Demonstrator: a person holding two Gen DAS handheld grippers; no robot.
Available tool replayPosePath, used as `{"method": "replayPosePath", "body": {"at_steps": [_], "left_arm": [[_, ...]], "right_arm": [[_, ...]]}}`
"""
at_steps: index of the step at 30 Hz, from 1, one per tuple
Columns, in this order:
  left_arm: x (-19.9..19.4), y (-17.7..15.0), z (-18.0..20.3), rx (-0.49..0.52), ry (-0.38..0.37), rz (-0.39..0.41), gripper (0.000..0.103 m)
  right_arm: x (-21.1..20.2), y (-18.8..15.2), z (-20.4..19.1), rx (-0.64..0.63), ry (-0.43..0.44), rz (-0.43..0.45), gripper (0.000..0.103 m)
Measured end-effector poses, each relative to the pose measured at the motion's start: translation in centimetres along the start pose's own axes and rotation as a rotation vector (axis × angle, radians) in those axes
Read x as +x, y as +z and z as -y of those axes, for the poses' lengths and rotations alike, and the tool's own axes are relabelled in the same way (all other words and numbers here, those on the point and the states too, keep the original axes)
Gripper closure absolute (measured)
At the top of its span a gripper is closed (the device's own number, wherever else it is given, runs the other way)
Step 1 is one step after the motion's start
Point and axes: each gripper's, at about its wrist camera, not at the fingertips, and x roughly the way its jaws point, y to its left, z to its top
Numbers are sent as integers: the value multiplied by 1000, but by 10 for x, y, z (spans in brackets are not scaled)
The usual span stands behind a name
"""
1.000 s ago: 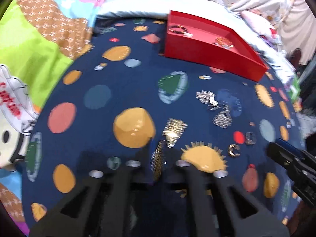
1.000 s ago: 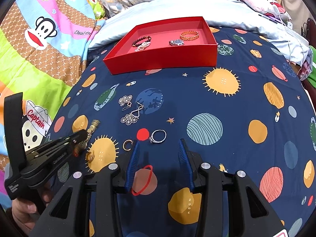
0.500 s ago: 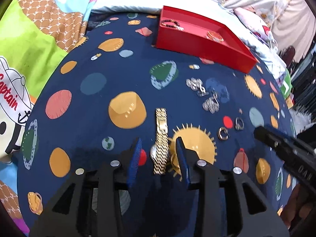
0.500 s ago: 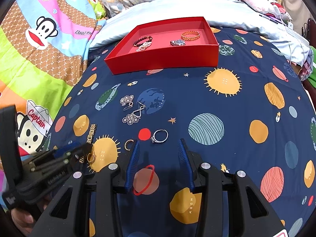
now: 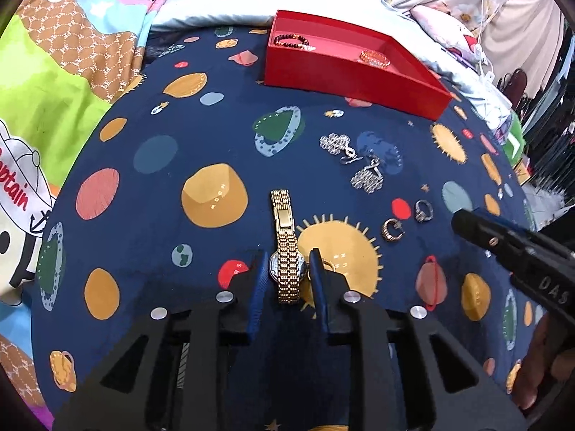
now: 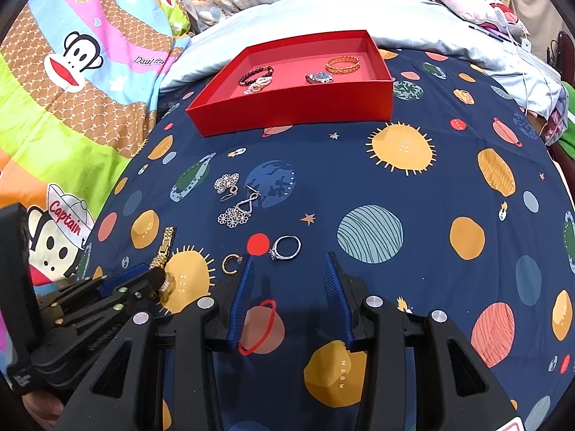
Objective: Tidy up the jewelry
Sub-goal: 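Grasp the silver stone ring with the right gripper while the left gripper holds the watch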
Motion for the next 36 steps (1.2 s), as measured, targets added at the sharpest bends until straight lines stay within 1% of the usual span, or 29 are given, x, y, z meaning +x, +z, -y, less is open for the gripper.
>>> {"method": "replayPosePath", "body": {"at_steps": [2, 3, 5, 6, 15, 24, 30, 36], "left_arm": [[-2, 3, 0, -12, -16, 5, 81], [-3, 4, 0, -16, -20, 9, 90], [-4, 9, -1, -32, -51, 8, 90], [-4, 11, -1, -36, -54, 10, 90], [-7, 24, -3, -52, -66, 31, 90], [-12, 29, -11, -73, -66, 36, 90], [-18, 32, -9, -69, -74, 50, 90], [-17, 32, -8, -69, -76, 43, 90]], "right_arm": [[3, 0, 1, 1, -2, -6, 63], [4, 0, 2, 1, -2, -8, 63], [8, -1, 2, -3, -2, -14, 63], [9, 0, 2, -5, -2, -15, 63], [27, 4, -2, -21, 3, -37, 63], [28, 6, -5, -26, 9, -35, 63], [32, 4, -5, -27, 5, -43, 63], [37, 7, -9, -48, -6, -35, 64]]}}
